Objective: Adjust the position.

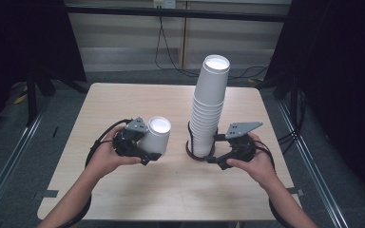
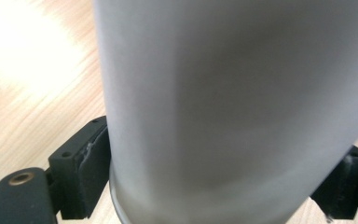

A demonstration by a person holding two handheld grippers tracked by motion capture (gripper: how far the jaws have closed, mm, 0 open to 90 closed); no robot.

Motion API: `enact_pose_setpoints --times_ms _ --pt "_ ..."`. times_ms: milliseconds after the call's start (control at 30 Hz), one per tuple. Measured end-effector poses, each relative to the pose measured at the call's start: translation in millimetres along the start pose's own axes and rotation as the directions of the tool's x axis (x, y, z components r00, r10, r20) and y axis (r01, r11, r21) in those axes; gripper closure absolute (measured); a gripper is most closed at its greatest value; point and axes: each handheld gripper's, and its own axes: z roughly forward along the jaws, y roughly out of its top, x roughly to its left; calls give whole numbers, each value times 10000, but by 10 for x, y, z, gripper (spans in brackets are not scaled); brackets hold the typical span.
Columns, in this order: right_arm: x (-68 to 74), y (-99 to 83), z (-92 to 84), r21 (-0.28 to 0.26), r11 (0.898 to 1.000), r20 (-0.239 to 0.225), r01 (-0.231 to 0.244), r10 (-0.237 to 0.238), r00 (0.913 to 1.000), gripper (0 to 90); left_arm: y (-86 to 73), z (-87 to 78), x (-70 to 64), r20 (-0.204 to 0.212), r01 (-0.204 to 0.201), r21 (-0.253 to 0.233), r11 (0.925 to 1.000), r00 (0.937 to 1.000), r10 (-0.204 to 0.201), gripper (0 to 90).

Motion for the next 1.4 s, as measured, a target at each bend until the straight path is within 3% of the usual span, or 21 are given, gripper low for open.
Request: enact_pose_setpoints --times_ms 267,467,667,900,1000,1067,1100,1200,1400 --pt "41 -4 51 266 9995 -167 145 -141 9998 149 -13 92 -69 146 -491 486 9976 9987 485 136" --pt "55 -18 86 402 9989 -324 237 -224 9992 149 0 128 -115 287 -617 589 9964 9978 600 138" --pt "83 -21 124 602 9973 -524 432 -401 9978 149 13 191 -164 432 -934 1017 9904 9951 894 141" --pt "103 -30 164 788 9955 -653 522 -471 9968 149 18 260 -216 507 -1061 1080 9885 9936 1011 140" --pt "114 -32 182 858 9945 -739 608 -545 9958 149 25 273 -216 561 -1279 1299 9832 9910 1215 141" --pt "116 -32 187 876 9941 -754 635 -569 9955 149 21 287 -230 534 -1127 1203 9863 9928 1069 141" --pt "123 -28 196 943 9932 -802 681 -606 9949 149 25 287 -225 592 -1321 1328 9823 9904 1252 141" --pt "126 -23 204 951 9928 -857 733 -652 9942 149 27 312 -253 652 -1239 1268 9842 9911 1164 141" --pt "157 8 224 1025 9906 -1022 906 -801 9915 149 44 356 -303 785 -1430 1416 9795 9880 1329 141"
